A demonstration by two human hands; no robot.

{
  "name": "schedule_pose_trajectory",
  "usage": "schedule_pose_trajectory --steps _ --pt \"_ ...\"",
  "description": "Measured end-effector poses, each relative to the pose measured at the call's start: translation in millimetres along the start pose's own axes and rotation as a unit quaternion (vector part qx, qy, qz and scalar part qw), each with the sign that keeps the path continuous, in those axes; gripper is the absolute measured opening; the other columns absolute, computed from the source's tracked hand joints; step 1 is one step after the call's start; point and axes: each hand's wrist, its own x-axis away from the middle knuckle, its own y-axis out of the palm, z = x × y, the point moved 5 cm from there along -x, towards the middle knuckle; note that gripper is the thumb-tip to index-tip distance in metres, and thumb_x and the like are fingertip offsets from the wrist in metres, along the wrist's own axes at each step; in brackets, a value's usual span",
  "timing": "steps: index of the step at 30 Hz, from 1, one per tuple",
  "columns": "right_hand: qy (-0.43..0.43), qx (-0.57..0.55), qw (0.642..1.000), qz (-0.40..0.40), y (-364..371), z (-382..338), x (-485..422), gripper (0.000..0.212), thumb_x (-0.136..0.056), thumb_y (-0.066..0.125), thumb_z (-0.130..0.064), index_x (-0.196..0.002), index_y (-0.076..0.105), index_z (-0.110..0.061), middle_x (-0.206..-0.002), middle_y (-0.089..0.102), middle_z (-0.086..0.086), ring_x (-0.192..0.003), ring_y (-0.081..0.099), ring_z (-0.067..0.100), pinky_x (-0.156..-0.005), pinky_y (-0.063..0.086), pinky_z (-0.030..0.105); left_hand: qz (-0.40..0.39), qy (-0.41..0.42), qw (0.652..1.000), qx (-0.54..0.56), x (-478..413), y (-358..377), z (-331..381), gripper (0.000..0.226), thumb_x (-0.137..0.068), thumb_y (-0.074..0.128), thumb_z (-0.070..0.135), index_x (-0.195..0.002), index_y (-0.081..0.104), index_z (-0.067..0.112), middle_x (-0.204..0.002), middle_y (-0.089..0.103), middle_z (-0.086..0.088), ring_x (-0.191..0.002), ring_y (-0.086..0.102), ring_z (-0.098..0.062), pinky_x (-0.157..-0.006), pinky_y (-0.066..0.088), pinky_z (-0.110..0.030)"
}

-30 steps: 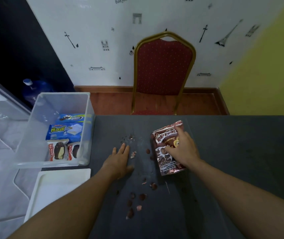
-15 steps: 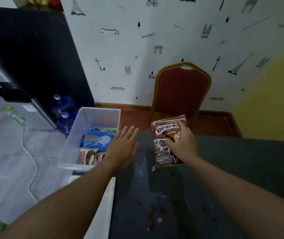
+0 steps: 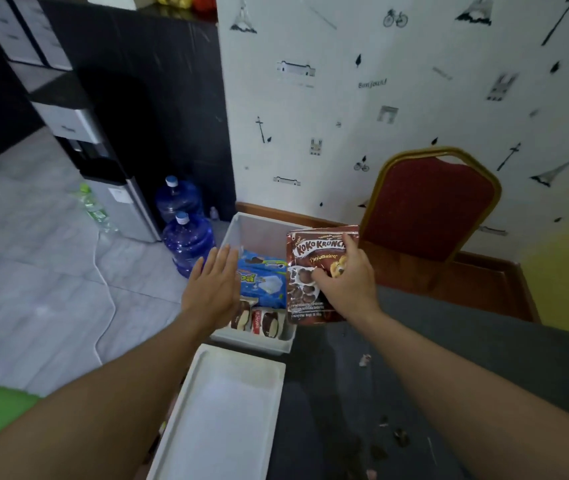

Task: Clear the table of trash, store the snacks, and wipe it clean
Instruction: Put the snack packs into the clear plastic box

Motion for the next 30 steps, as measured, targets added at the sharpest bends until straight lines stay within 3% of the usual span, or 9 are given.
schedule_pose_trajectory --steps 2,6,11,16,18,20,22,25,30 --pt "-0.007 0.000 1.000 -0.009 18 -10 -4 0.081 -0.078 0.078 -0.032 -0.146 0.036 -0.021 -0.112 0.048 -0.001 -0.108 0.053 0.020 -0.094 0.049 0.039 -0.012 -0.015 1.000 -0.001 -3 8 -19 0.062 -0.105 0.020 0.039 -0.157 -0.001 0.014 -0.166 -0.001 -0.006 -0.152 -0.001 -0.025 -0.124 0.008 -0.046" --pt "-0.020 0.048 0.998 -0.045 54 -28 -13 0.081 -0.083 0.075 -0.027 -0.149 0.030 -0.018 -0.114 0.046 0.002 -0.105 0.053 0.018 -0.073 0.038 0.015 -0.030 -0.015 0.999 0.006 -11 18 -37 0.063 -0.105 0.018 0.044 -0.156 -0.007 0.018 -0.165 -0.006 -0.001 -0.152 -0.003 -0.024 -0.124 0.007 -0.046" --pt "-0.033 0.109 0.986 -0.125 108 -38 -17 0.093 -0.090 0.072 -0.033 -0.157 0.008 -0.024 -0.140 0.036 0.005 -0.120 0.052 0.021 -0.093 0.057 0.039 -0.002 -0.012 1.000 0.017 -16 25 -41 0.060 -0.105 0.011 0.042 -0.156 -0.013 0.020 -0.165 -0.010 0.001 -0.151 -0.008 -0.022 -0.124 0.005 -0.047" --pt "0.109 0.125 0.963 -0.213 158 -15 -13 0.096 -0.083 0.071 -0.054 -0.153 0.017 -0.017 -0.150 0.033 0.012 -0.130 0.046 0.031 -0.107 0.046 0.044 -0.001 0.002 1.000 0.026 -17 25 -40 0.064 -0.104 0.018 0.040 -0.155 -0.015 0.018 -0.164 -0.014 -0.001 -0.151 -0.013 -0.022 -0.123 -0.001 -0.046" --pt "0.139 0.192 0.931 -0.278 172 0 -4 0.105 -0.078 0.069 -0.064 -0.154 0.013 -0.017 -0.161 0.014 0.013 -0.141 0.034 0.035 -0.116 0.036 0.046 -0.008 0.004 1.000 0.028 -16 26 -39 0.069 -0.104 0.023 0.043 -0.154 -0.017 0.018 -0.164 -0.015 -0.001 -0.151 -0.013 -0.023 -0.123 0.000 -0.047" --pt "0.111 0.237 0.922 -0.285 174 5 3 0.113 -0.079 0.071 -0.062 -0.157 0.000 -0.021 -0.162 -0.018 0.010 -0.151 0.003 0.040 -0.121 0.022 0.052 -0.007 0.006 1.000 0.024 -16 26 -38 0.074 -0.103 0.028 0.046 -0.154 -0.017 0.019 -0.164 -0.016 -0.002 -0.151 -0.013 -0.024 -0.123 0.000 -0.047" --pt "0.028 0.265 0.922 -0.280 171 -1 6 0.119 -0.077 0.073 -0.063 -0.157 -0.009 -0.030 -0.159 -0.034 0.003 -0.149 -0.022 0.038 -0.120 0.013 0.057 -0.002 0.007 0.999 0.032 -16 26 -38 0.071 -0.104 0.027 0.043 -0.154 -0.017 0.019 -0.164 -0.015 -0.002 -0.151 -0.013 -0.023 -0.123 -0.001 -0.046" --pt "-0.067 0.298 0.885 -0.351 185 -1 11 0.107 -0.082 0.065 -0.067 -0.156 -0.007 -0.040 -0.164 -0.025 -0.002 -0.149 -0.024 0.037 -0.118 0.014 0.064 0.005 0.005 0.999 0.035 -16 25 -38 0.066 -0.105 0.024 0.036 -0.154 -0.016 0.019 -0.165 -0.014 -0.001 -0.151 -0.013 -0.022 -0.123 -0.001 -0.045" --pt "-0.045 0.331 0.850 -0.406 200 16 10 0.103 -0.085 0.061 -0.068 -0.155 -0.010 -0.043 -0.165 -0.023 -0.001 -0.150 -0.021 0.036 -0.118 0.015 0.064 0.001 0.006 1.000 0.028 -15 23 -36 0.069 -0.104 0.028 0.036 -0.155 -0.015 0.017 -0.164 -0.013 -0.002 -0.151 -0.012 -0.023 -0.124 0.001 -0.046"
